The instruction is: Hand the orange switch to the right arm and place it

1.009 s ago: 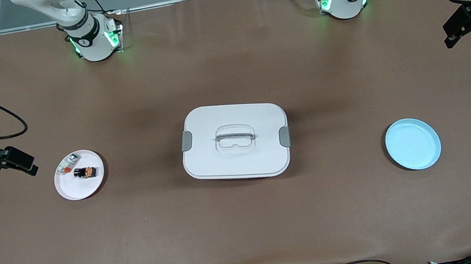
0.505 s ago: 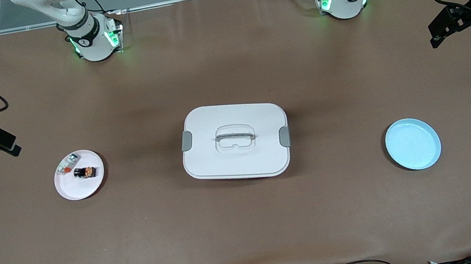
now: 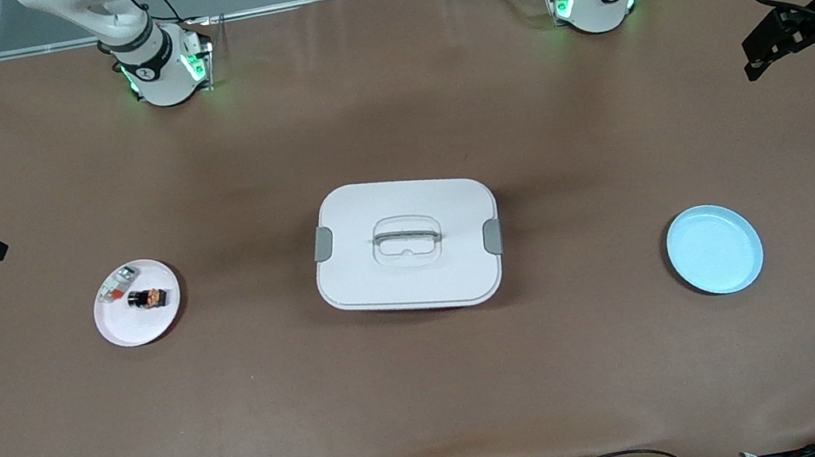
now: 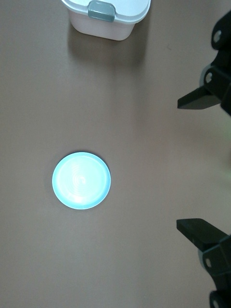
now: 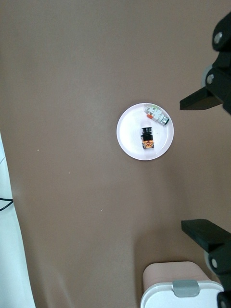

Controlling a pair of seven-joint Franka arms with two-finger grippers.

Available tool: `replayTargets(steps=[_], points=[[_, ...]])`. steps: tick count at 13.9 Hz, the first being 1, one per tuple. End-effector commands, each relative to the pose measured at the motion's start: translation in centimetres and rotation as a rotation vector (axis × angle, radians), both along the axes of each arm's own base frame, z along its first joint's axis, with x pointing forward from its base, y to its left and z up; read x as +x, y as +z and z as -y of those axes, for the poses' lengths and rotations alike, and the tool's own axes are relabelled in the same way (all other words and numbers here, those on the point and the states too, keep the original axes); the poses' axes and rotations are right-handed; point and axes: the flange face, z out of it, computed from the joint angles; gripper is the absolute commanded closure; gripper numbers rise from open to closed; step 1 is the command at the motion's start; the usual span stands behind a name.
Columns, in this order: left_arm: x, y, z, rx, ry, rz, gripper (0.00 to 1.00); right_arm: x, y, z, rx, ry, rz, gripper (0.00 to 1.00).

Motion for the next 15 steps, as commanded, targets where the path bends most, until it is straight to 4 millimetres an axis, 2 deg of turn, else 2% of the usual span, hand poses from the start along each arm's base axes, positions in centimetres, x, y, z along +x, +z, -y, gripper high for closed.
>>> replayTargets(steps=[1, 5, 10, 15], points=[[-0.2, 0.3, -0.2, -0.011, 0.000, -0.008, 0.00, -1.0, 0.5, 0.4, 0.010, 0.044, -0.010, 0.00], [-0.2, 1.1, -0.2, -0.010, -0.003, 0.009, 0.00, -1.5, 0.8, -0.2, 0.010, 0.063, -0.021, 0.00], [-0.5, 0.9, 0.0, -0.011, -0.001, -0.014, 0.00, -1.7, 0.8, -1.4, 0.010, 0.085, -0.032, 0.00], [-0.6, 0.8, 0.2, -0.008, -0.006, -0.025, 0.00, -1.9, 0.8, -1.4, 0.007, 0.087, -0.039, 0.00]])
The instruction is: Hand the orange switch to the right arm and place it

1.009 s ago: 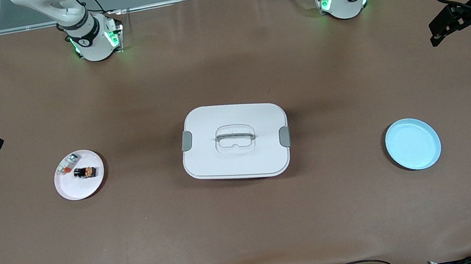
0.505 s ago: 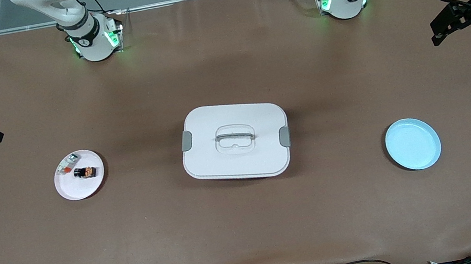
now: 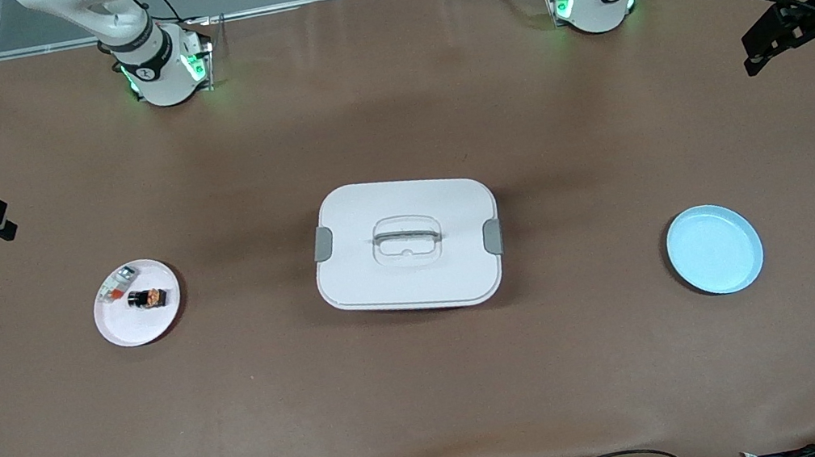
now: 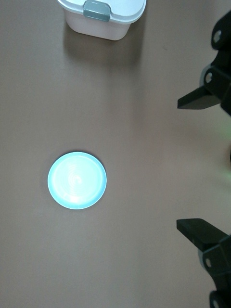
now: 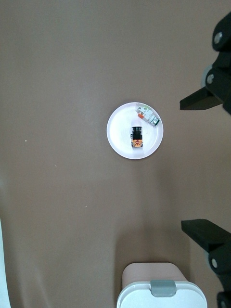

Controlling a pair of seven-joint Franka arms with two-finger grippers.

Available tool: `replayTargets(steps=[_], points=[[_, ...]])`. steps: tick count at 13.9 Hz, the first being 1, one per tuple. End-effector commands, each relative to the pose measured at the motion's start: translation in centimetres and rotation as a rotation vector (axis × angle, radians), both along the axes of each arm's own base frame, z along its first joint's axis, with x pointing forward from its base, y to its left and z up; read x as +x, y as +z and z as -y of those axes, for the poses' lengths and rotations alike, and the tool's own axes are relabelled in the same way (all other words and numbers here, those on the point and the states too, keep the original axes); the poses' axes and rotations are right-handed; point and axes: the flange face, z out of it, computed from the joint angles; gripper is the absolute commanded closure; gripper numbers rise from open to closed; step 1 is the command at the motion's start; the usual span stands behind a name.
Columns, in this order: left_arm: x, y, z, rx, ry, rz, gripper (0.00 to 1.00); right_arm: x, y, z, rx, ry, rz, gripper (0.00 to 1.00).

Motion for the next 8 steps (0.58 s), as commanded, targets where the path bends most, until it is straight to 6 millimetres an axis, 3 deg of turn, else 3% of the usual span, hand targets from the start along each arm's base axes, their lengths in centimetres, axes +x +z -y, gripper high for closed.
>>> replayTargets(steps=[1, 8], points=[[-0.30, 0.60, 0.27, -0.008, -0.006, -0.006, 0.00, -1.05, 0.73, 0.14, 0.010, 0.008, 0.000, 0.00], [-0.27, 0.59, 0.48, -0.005, -0.009, -0.006, 0.00, -1.05, 0.53, 0.99, 0.001, -0.005, -0.008, 0.00]])
